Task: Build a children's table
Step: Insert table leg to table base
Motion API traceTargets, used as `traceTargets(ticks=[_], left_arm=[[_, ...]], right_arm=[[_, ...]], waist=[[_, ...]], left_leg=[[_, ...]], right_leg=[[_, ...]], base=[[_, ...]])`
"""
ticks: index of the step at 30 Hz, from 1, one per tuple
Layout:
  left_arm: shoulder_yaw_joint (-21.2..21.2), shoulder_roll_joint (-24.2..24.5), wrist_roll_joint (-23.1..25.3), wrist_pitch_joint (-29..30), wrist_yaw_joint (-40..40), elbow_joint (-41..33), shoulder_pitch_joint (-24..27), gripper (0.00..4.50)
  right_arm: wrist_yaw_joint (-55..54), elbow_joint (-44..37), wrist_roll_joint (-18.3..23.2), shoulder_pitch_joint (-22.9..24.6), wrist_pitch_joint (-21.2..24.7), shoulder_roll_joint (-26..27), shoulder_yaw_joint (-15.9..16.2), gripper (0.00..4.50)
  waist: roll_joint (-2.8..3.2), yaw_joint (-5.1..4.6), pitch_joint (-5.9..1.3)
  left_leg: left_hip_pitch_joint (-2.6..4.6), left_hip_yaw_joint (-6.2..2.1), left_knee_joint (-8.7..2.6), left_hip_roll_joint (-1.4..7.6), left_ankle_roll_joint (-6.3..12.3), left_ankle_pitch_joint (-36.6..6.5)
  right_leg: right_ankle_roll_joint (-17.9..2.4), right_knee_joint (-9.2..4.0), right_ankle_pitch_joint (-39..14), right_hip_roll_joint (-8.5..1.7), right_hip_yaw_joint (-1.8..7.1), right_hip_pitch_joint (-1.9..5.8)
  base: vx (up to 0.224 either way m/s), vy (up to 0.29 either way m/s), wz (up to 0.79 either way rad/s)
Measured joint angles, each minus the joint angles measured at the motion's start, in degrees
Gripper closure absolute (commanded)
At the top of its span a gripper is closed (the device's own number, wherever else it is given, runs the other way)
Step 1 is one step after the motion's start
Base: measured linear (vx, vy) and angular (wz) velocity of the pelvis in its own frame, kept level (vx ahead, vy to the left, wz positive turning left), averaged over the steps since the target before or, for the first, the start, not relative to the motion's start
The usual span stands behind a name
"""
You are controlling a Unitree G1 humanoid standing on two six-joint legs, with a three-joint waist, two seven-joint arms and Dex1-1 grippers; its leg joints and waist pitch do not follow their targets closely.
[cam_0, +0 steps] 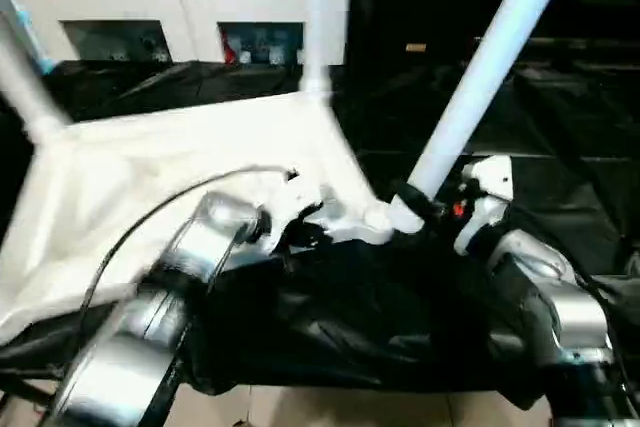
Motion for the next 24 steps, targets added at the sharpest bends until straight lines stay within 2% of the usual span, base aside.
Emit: traceTargets(ticks=[9,11,14,21,24], left_arm=[[0.23,0.35,-0.4,1.01,0.87,-7.78,4.11,4.5],[0.2,0.83,-0.41,0.7,0.83,-8.63,4.53,4.03],[0.19,1.02,-0.73,0.31,1.12,-8.91,4.85,4.03],[-0.29,3.69,-0.72,0.25,0.42,-10.08,5.69,4.03],[-0.27,4.09,-0.76,0.83,0.31,-10.23,5.74,4.3]], right_arm=[[0.62,1.83,1.69,-2.57,1.06,0.52,-0.01,2.62],[0.62,2.18,1.67,-2.79,1.07,0.53,-0.02,2.62],[0.65,2.59,1.65,-3.62,1.07,0.52,-0.02,2.62],[1.48,4.45,1.59,-4.51,1.07,0.54,0.99,2.62],[2.61,5.59,1.59,-5.97,1.1,0.55,1.69,2.62]], waist=[[-0.16,0.1,0.03],[-0.15,0.2,0.03],[-0.17,0.45,0.01],[-0.31,0.63,-0.04],[-0.41,0.56,-0.01]], left_leg=[[-0.21,0.16,-0.29,-0.02,0.08,0.02],[-0.37,0.18,-0.32,-0.02,0.1,0.01],[-0.58,0.18,-0.29,-0.02,0.12,0.01],[-0.47,0.21,-0.25,0.01,0.06,0.04],[-0.38,0.24,-0.24,0.01,0.01,0.08]], right_leg=[[0.0,-0.46,0.0,-0.01,0.03,-0.17],[0.0,-0.49,0.0,-0.01,0.03,-0.31],[0.0,-0.45,0.0,-0.01,0.02,-0.53],[0.0,-0.22,0.0,0.0,0.05,-0.53],[0.0,-0.06,0.0,0.0,0.1,-0.54]], base=[[0.0,0.0,0.0],[0.0,0.0,0.0],[0.0,0.0,0.0],[0.0,0.0,0.0],[0.0,0.0,0.0]])
